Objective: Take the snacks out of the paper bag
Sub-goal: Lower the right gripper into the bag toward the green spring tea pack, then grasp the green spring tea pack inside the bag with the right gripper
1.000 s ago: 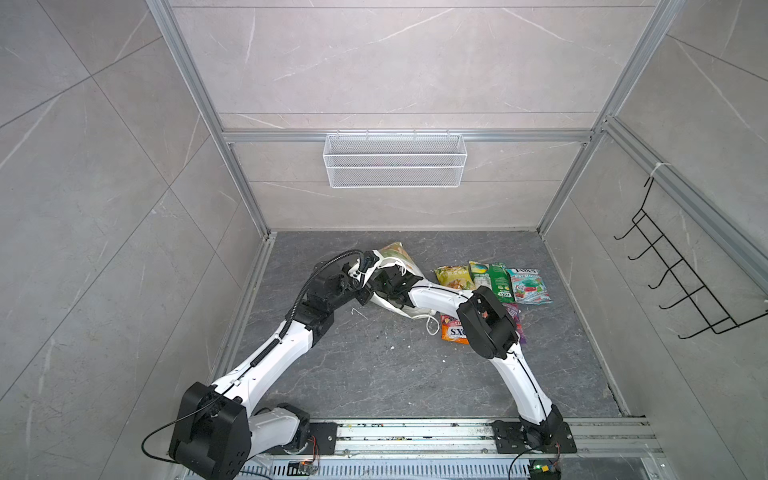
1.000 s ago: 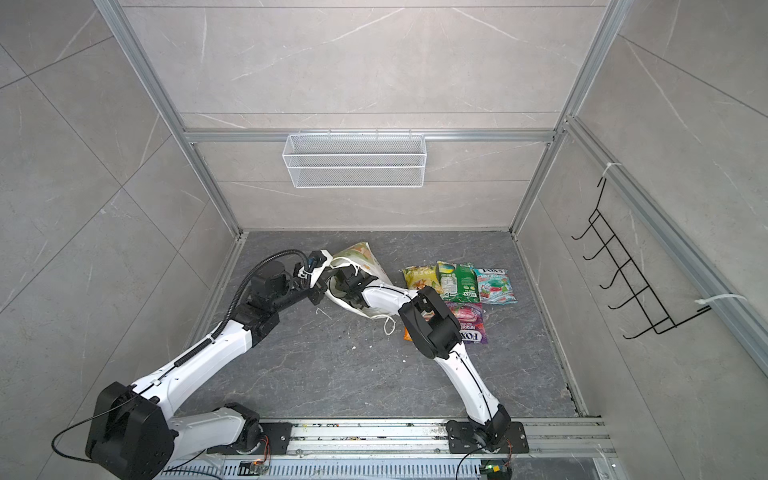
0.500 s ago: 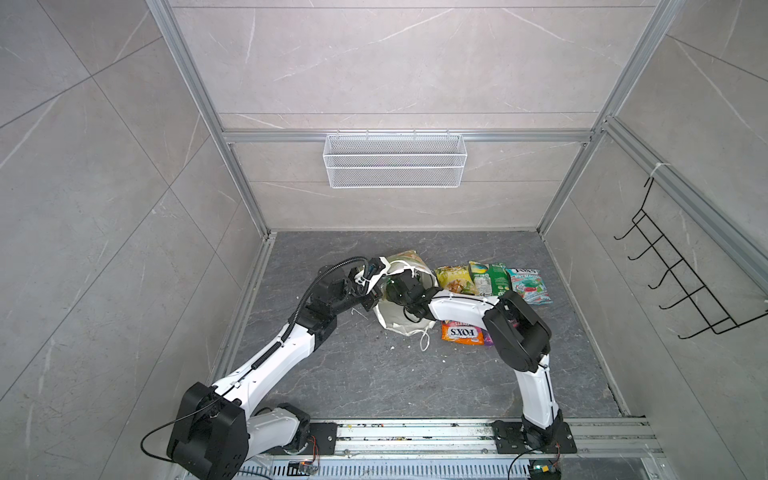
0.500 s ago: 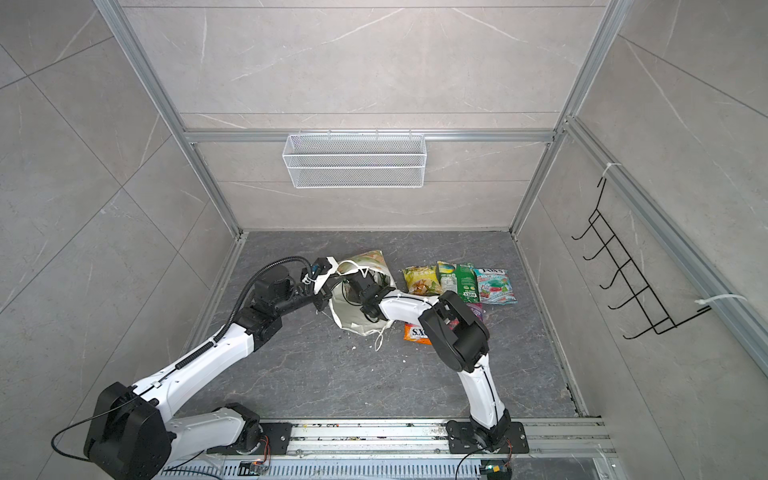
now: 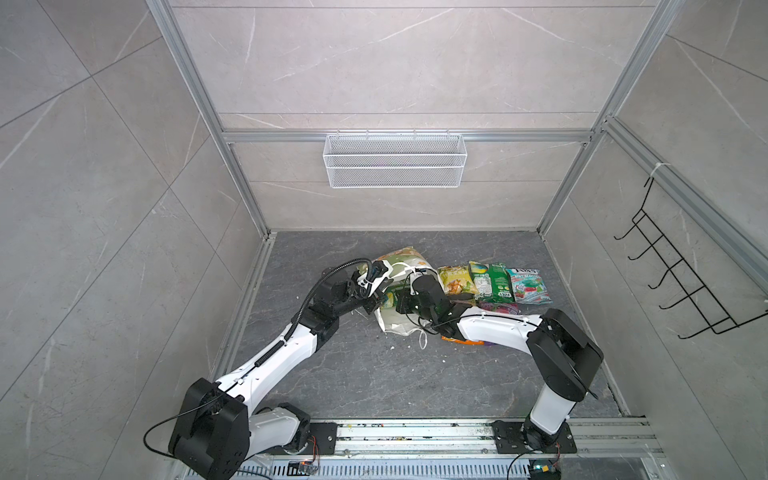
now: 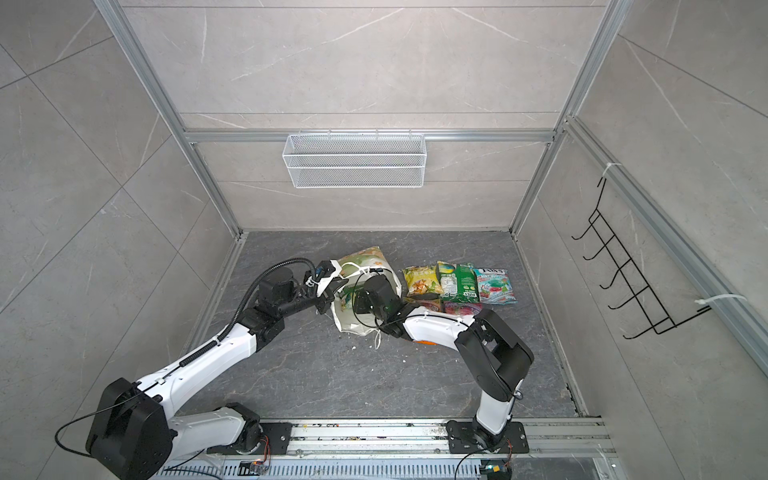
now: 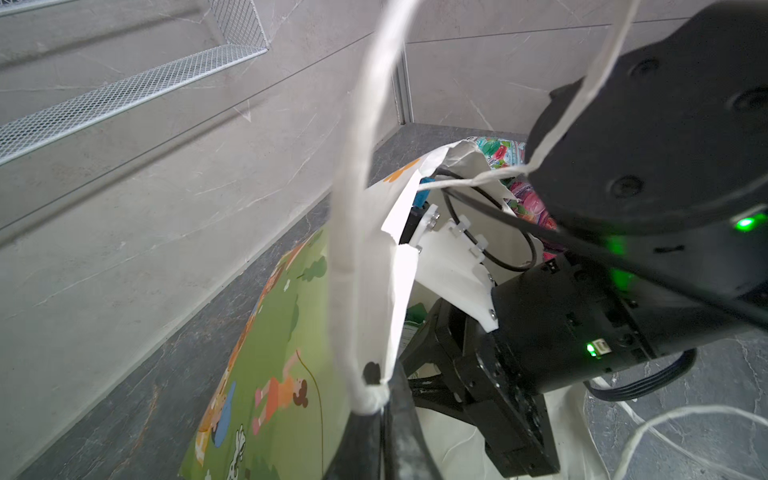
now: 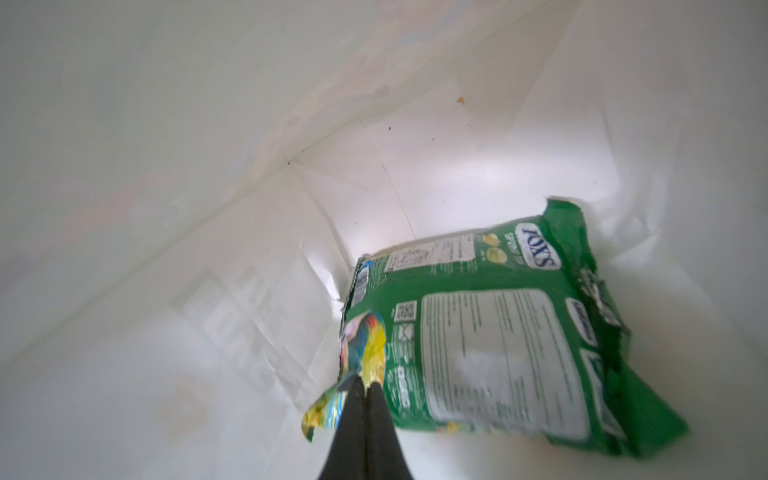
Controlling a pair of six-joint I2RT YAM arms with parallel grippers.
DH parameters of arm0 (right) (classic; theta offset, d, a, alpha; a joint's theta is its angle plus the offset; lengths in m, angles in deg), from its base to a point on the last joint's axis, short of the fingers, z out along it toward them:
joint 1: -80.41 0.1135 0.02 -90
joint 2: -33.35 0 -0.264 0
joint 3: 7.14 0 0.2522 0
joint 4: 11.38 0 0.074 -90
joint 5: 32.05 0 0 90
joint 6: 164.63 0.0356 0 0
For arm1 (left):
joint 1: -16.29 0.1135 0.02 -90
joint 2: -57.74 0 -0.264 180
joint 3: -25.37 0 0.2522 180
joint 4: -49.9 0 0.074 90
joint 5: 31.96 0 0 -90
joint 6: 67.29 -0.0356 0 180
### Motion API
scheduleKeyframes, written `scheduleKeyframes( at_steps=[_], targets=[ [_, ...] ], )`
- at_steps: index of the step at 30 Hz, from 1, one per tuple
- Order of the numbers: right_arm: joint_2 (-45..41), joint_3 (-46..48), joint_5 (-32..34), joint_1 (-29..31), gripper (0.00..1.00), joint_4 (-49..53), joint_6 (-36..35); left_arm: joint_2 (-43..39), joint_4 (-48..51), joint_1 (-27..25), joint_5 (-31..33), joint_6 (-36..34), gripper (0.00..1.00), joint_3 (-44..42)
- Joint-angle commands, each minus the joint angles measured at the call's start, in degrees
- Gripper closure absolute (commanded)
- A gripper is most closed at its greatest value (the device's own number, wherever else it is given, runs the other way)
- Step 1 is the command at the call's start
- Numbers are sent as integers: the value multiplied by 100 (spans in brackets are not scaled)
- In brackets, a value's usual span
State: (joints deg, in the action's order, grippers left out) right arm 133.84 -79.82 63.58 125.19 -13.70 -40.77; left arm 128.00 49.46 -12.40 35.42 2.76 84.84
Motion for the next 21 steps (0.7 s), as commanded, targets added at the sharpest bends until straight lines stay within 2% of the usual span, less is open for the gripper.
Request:
scheduleKeyframes(
  at_steps=[1, 2, 3, 4, 6, 8, 13, 18, 21],
  targets=[
    [-364, -182, 70, 14, 100, 363, -225, 40, -41, -5, 35, -8, 100, 86],
    [-357, -288, 182, 14, 99, 684, -149, 40, -27, -5, 29, -14, 100, 92],
    [-310, -408, 269, 7, 85, 928, -66, 39, -37, -3, 30, -11, 100, 90],
    [-242, -612, 296, 0, 79, 1319, 96, 46, -22, -1, 24, -16, 100, 108],
    [-143, -880, 303, -11, 76, 1990, 409, 64, 37, -5, -26, -10, 100, 147],
    [-71, -953, 278, -4, 65, 2367, 924, 89, 50, -3, -87, 23, 100, 163],
    [144, -1112, 317, -15, 53, 2803, 1840, 186, -36, -13, -243, 194, 100, 122],
    [466, -1379, 277, -6, 50, 3082, 2546, 194, -127, -75, -314, 272, 100, 157],
    [607, -1240, 234, -24, 49, 2672, 2905, 158, -155, -91, -357, 289, 100, 151]
  ],
)
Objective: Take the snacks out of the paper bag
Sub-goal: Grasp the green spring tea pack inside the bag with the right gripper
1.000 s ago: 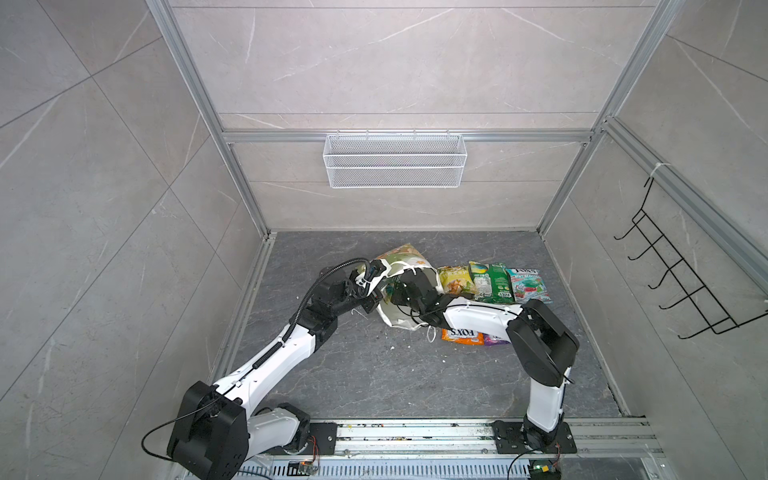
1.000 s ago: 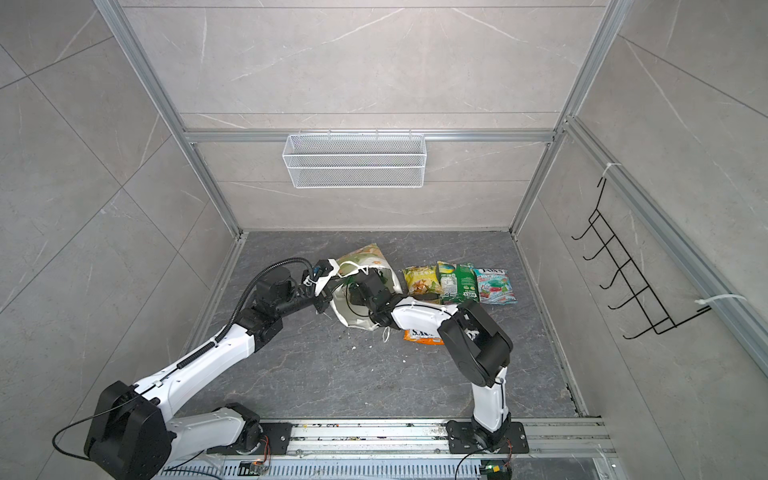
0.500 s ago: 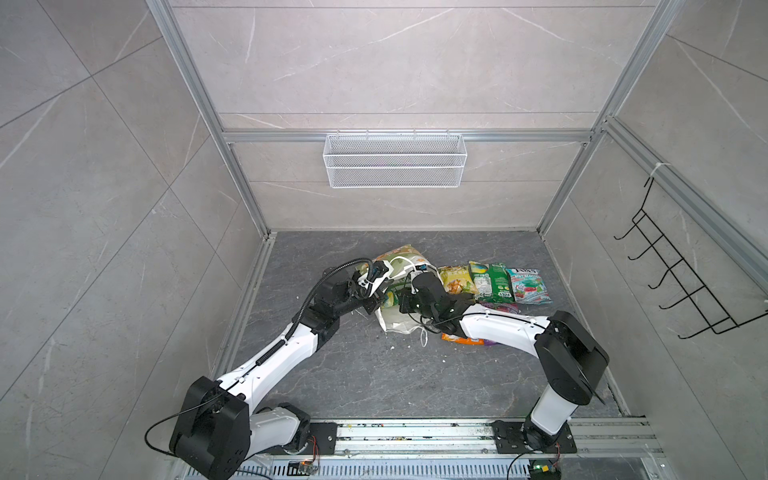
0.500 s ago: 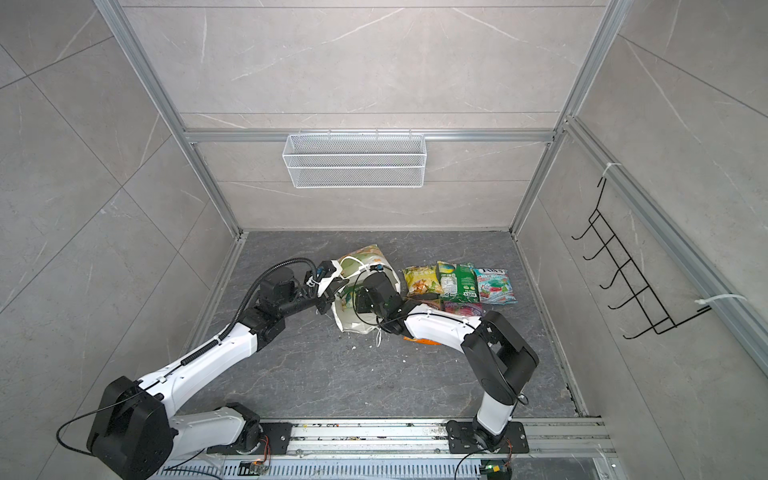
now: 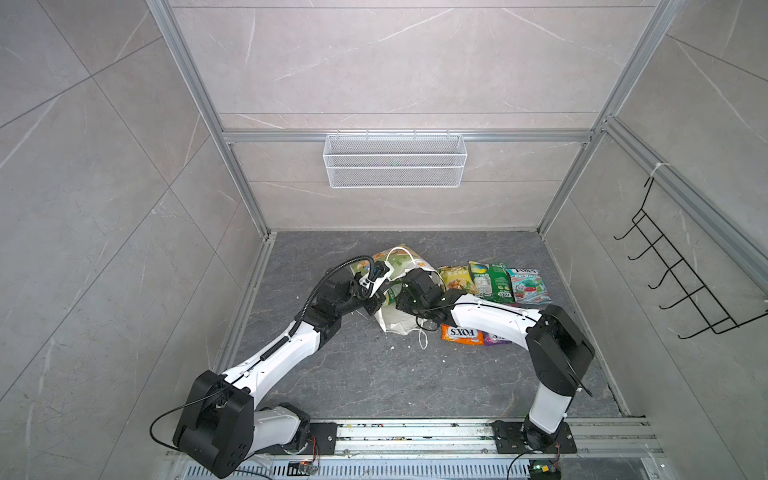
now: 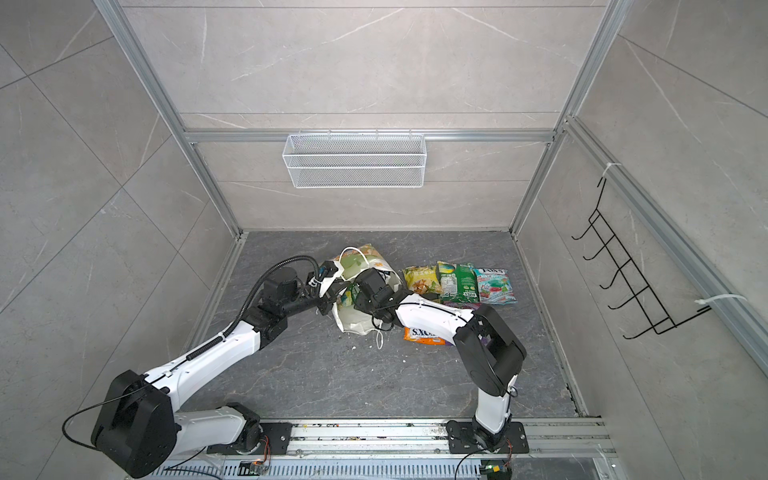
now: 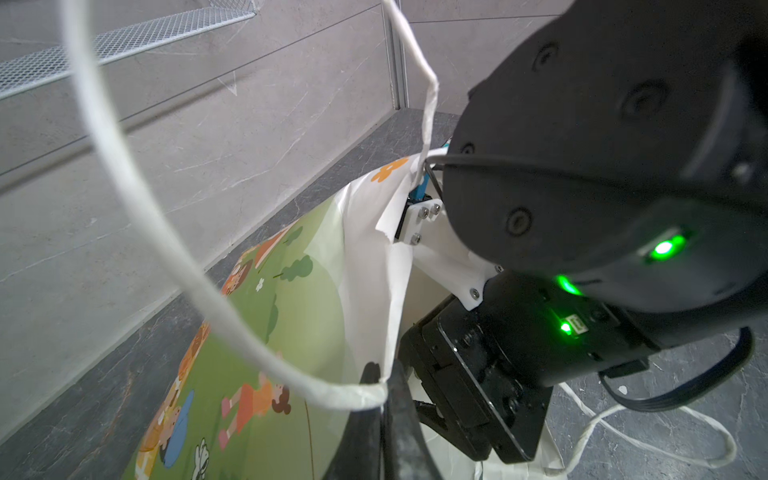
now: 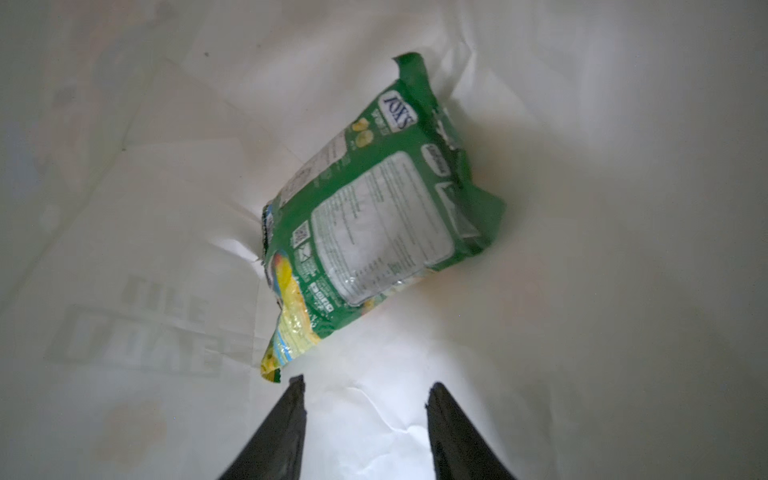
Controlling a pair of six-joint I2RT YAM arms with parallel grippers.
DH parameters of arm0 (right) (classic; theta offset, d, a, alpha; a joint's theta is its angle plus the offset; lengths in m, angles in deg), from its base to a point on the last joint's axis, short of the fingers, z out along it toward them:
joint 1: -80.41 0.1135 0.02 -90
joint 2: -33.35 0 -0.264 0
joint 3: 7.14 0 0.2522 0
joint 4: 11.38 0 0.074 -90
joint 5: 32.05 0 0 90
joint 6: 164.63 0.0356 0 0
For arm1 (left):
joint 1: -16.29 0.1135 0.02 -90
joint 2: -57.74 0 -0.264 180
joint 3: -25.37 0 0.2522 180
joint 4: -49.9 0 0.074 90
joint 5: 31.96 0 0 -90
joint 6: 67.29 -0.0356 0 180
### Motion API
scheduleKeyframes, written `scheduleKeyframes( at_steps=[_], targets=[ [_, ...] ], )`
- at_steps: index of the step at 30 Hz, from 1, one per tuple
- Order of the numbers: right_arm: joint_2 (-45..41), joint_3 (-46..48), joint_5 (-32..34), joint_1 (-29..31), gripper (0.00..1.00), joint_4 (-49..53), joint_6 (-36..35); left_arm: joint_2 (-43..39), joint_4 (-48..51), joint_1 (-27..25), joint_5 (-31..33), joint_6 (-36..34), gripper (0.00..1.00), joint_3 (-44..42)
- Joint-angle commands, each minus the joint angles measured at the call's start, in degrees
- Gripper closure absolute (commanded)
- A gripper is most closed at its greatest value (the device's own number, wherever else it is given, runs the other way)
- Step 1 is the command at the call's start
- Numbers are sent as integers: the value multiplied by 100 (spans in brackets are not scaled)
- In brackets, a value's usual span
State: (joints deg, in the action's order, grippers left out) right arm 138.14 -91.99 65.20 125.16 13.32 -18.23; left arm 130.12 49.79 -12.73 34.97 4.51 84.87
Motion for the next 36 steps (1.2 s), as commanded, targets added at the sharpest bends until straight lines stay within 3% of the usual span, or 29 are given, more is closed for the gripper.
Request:
scheduleKeyframes(
  at_steps=[1, 12, 17, 24, 36],
  targets=[
    [209, -48, 103, -21, 49, -83, 708, -66, -202, -70, -315, 110, 100, 138],
    [840, -577, 258, -26, 48, -611, 1425, -145, -291, -223, -360, 183, 100, 103],
    [913, -274, 420, 3, 51, -1394, 1752, -193, -300, -258, -349, 167, 100, 76],
    [1096, -446, 686, 25, 57, -1255, 1812, -281, -273, -255, -323, 115, 100, 67],
    [253, 38, 846, 148, 49, -674, 1726, -251, -295, -257, -161, 43, 100, 26]
  ],
)
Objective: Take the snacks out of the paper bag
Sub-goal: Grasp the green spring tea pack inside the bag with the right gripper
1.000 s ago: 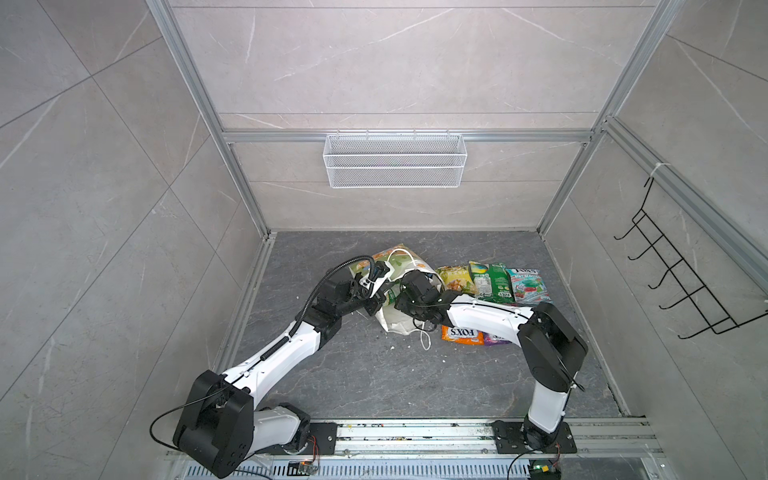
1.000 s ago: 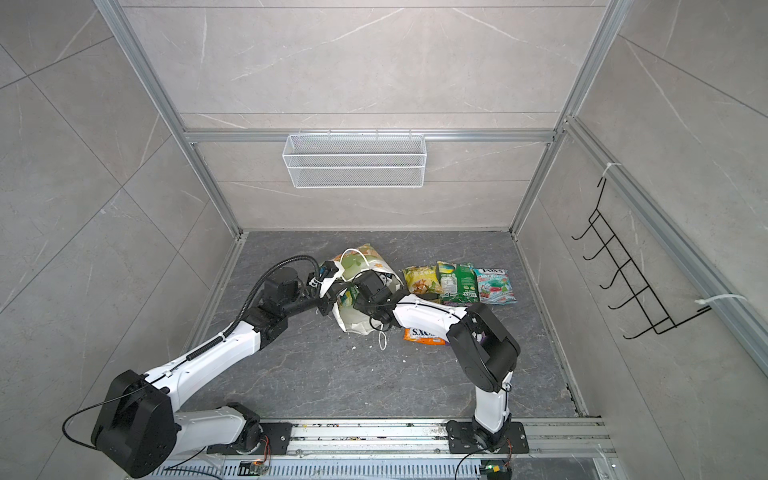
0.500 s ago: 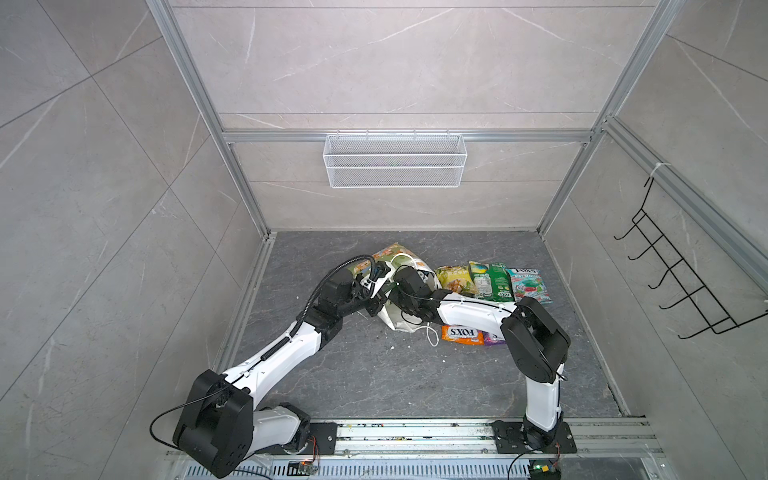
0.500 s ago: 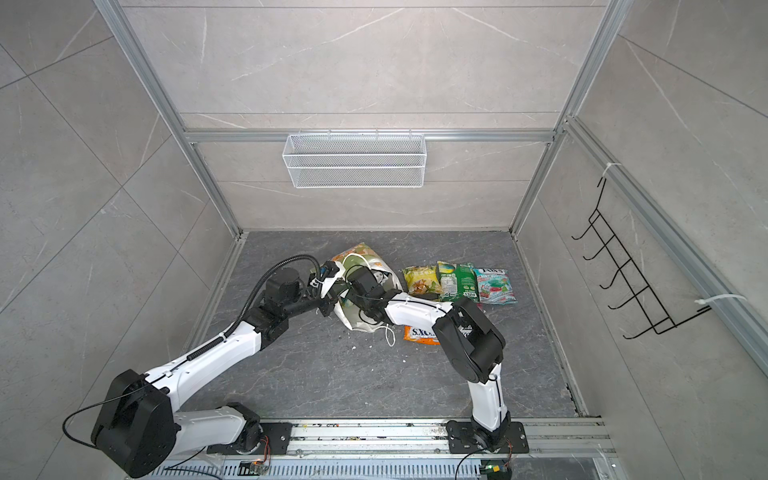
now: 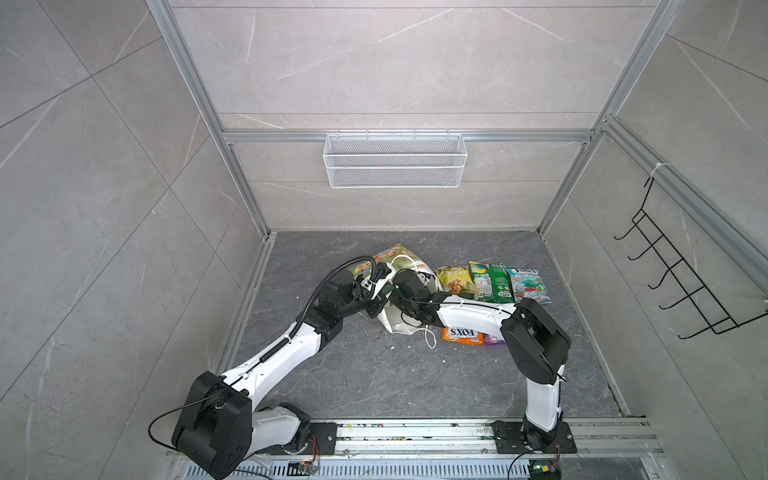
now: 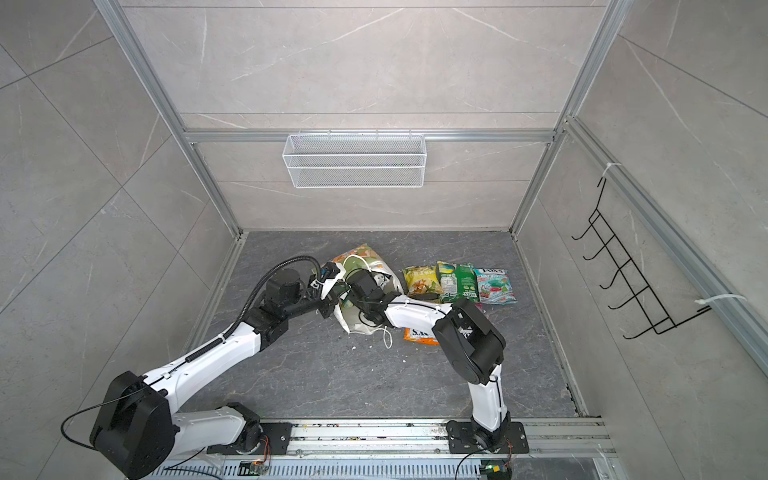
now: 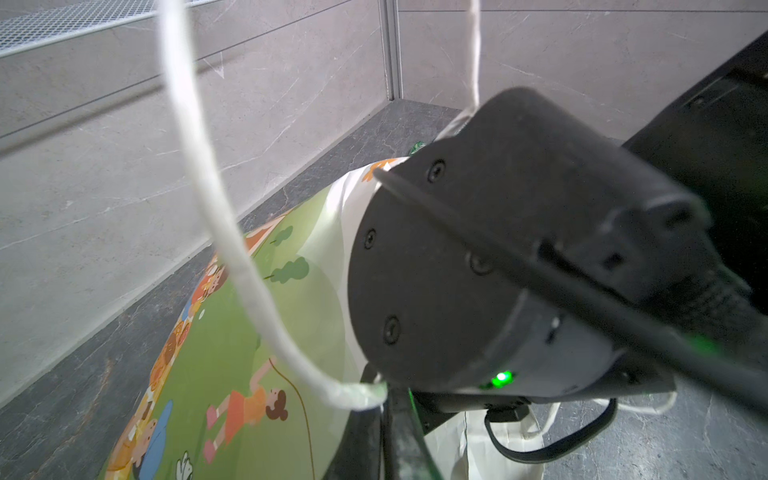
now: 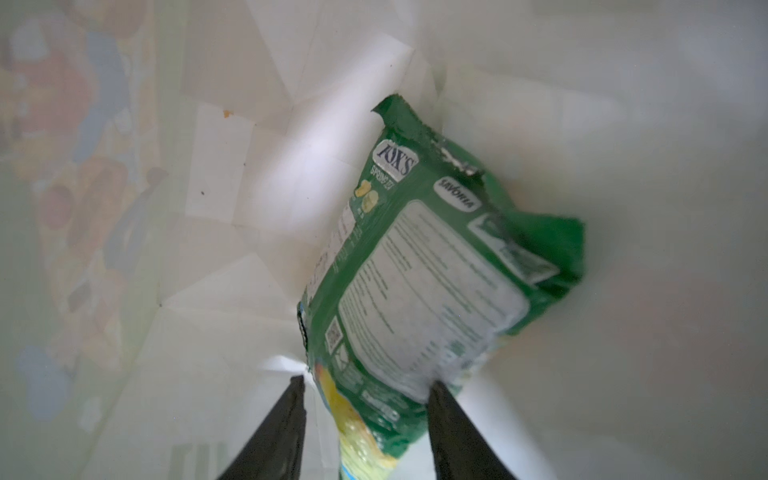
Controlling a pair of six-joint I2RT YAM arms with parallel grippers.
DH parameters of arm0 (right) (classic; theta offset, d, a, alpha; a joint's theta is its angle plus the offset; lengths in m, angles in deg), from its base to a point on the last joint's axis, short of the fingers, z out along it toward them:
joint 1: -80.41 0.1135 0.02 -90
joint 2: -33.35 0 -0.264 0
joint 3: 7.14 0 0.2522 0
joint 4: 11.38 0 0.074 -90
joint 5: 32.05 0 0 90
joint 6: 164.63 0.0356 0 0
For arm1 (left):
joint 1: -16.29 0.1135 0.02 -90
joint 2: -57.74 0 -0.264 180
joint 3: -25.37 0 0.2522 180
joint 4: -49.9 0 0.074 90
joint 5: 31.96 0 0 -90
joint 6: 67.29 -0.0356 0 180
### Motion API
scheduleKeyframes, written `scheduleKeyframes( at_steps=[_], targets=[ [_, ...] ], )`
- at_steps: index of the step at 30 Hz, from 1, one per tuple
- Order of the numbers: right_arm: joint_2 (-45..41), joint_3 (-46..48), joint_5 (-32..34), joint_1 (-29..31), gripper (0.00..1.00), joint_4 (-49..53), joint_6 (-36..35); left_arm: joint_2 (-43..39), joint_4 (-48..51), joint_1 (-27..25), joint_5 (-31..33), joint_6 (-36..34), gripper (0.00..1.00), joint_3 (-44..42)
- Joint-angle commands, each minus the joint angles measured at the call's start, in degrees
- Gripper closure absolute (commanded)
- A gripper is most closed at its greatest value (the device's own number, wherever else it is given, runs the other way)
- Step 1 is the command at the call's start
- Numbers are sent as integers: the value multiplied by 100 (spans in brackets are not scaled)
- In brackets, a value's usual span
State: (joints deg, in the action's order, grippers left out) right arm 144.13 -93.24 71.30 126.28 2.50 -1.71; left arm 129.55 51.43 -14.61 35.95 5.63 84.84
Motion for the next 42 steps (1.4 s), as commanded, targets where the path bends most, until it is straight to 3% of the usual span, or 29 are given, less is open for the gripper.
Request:
scheduleKeyframes(
  at_steps=[1, 15, 20, 25, 29, 35, 38, 42],
  targets=[
    [-399, 232, 283, 41, 49, 452, 98, -194, -484, -73, -252, -63, 100, 27],
    [201, -27, 541, 36, 46, 538, 274, -199, -535, -76, -347, 21, 100, 24],
    [626, -156, 581, 34, 47, -77, 342, -187, -513, -91, -377, 49, 100, 34],
    [914, -215, 891, 47, 58, -789, 197, -209, -521, -91, -383, 41, 100, 17],
    [1249, -262, 1090, 44, 75, -1484, 73, -210, -522, -92, -370, 39, 100, -1],
    [1714, -744, 906, 19, 93, -1338, -7, -258, -566, -92, -270, 12, 100, -71],
    [1696, -632, 746, -4, 99, -1572, -104, -265, -559, -92, -173, -6, 100, -100],
    [1362, -460, 591, 6, 100, -1715, -582, -182, -582, -91, 187, 43, 100, -124]
  ],
)
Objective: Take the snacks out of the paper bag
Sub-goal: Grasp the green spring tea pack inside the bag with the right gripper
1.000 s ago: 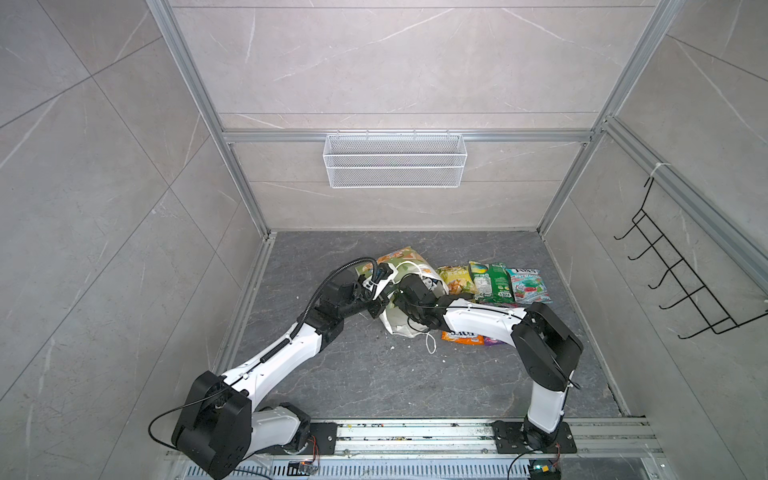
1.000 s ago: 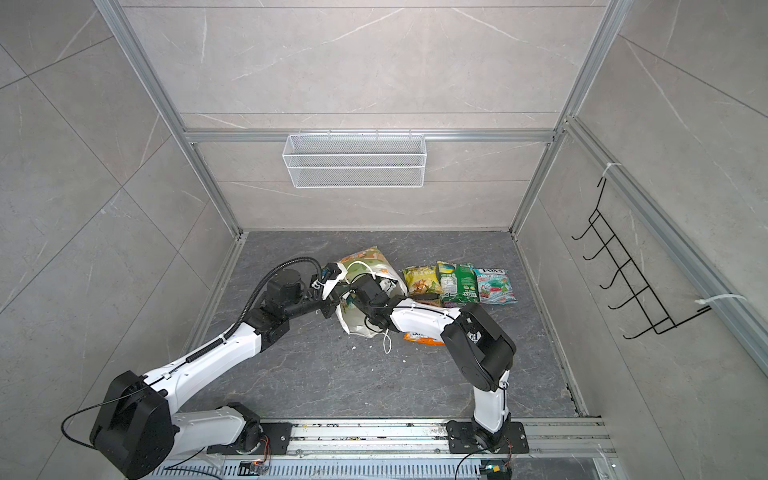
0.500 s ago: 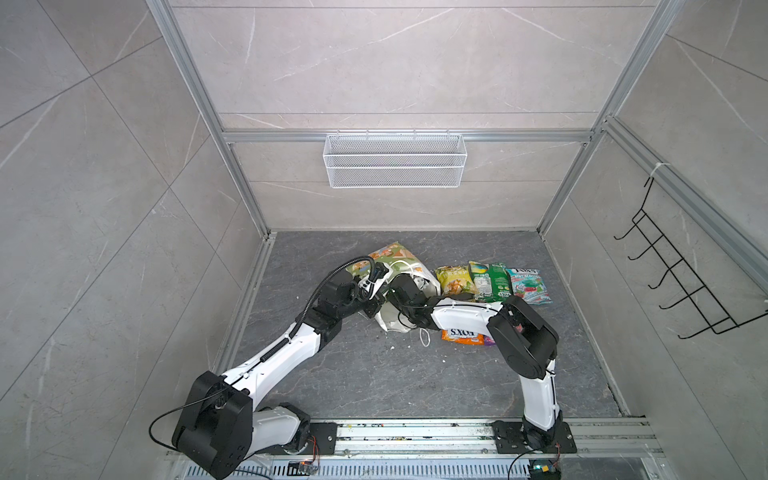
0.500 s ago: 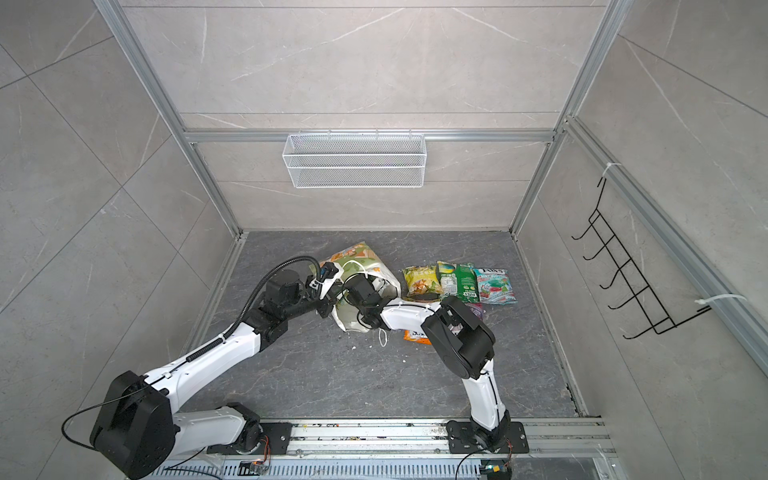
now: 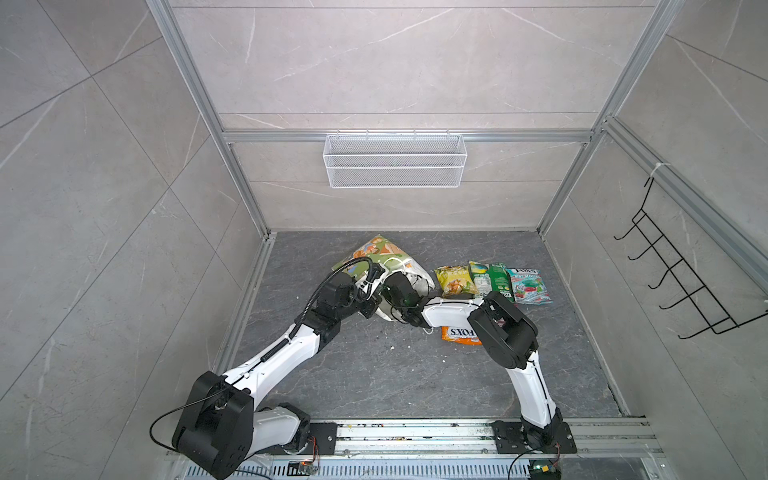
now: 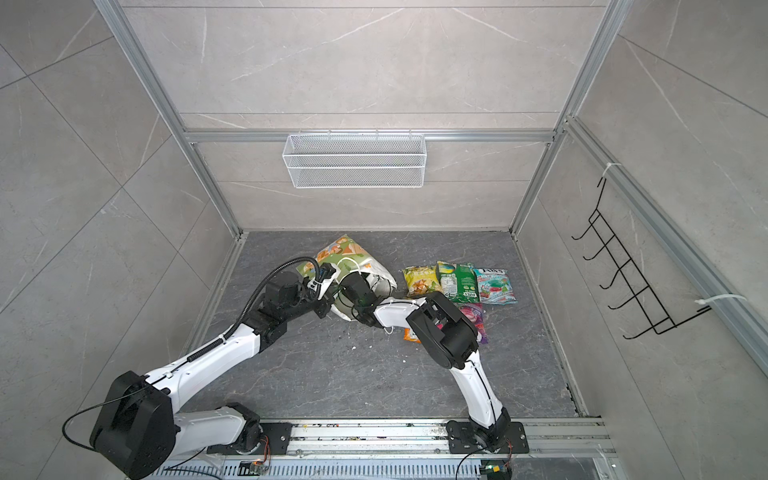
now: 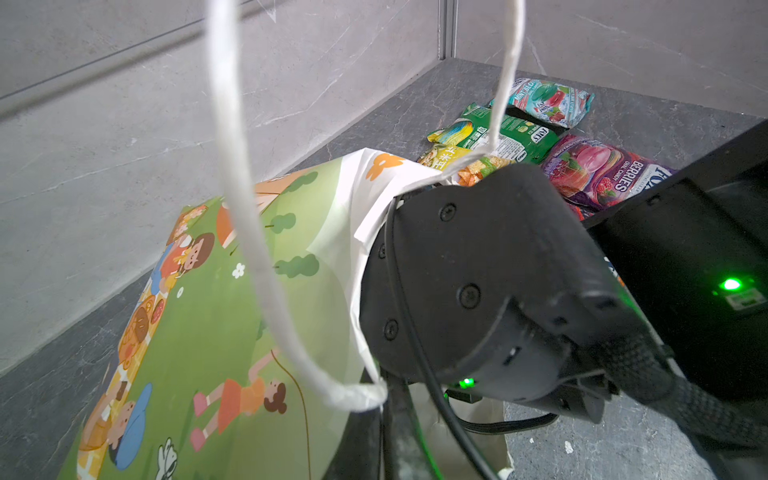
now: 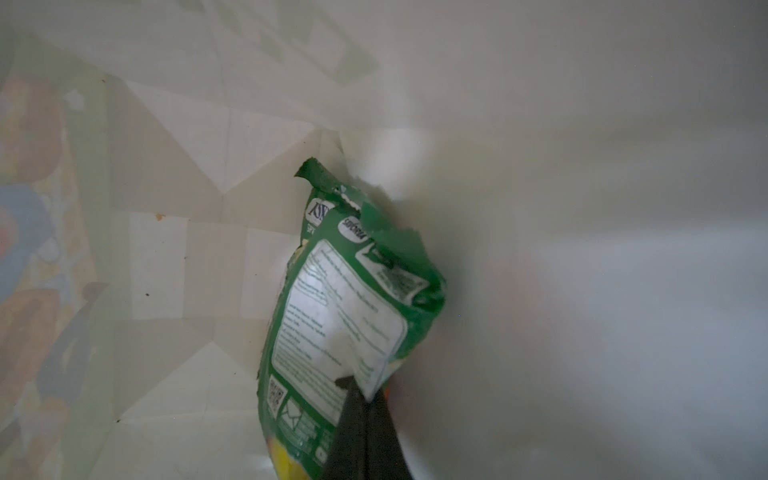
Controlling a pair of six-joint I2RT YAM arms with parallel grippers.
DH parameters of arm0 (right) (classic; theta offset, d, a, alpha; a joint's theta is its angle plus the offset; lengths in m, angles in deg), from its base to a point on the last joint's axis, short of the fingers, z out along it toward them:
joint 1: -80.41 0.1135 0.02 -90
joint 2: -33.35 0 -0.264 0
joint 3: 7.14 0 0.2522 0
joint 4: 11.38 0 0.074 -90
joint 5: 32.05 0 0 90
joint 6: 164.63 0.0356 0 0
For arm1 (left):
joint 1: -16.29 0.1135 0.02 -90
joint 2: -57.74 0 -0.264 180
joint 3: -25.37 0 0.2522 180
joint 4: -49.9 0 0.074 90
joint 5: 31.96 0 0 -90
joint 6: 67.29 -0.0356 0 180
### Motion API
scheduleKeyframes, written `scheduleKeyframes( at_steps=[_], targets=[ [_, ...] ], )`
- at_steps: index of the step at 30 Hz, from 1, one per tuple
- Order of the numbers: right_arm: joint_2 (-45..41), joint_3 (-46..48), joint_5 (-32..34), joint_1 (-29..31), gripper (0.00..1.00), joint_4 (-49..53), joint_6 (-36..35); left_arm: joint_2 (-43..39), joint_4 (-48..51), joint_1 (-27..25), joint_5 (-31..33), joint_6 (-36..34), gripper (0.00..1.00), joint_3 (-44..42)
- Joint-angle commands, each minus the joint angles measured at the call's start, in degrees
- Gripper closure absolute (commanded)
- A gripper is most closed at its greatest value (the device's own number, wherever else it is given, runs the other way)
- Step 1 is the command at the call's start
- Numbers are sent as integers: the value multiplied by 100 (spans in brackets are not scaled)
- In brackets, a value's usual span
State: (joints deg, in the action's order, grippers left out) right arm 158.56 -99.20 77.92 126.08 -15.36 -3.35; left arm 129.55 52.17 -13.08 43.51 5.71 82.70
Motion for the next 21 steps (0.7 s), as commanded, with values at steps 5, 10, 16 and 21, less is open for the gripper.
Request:
scheduleKeyframes(
  at_steps=[5, 10, 16, 21],
  targets=[
    [-803, 844, -77, 30, 100, -145, -655, 1, -680, -245, -68, 107, 100, 142],
    [-1422, 1474, -110, 14, 100, -235, -632, 159, -698, -240, 217, 152, 100, 233],
    [-2158, 2042, -134, -3, 100, -224, -701, 311, -681, -244, 327, 174, 100, 316],
    [-2779, 2286, -256, 3, 100, 3, -892, 438, -550, -239, 530, 220, 100, 477]
  ],
)
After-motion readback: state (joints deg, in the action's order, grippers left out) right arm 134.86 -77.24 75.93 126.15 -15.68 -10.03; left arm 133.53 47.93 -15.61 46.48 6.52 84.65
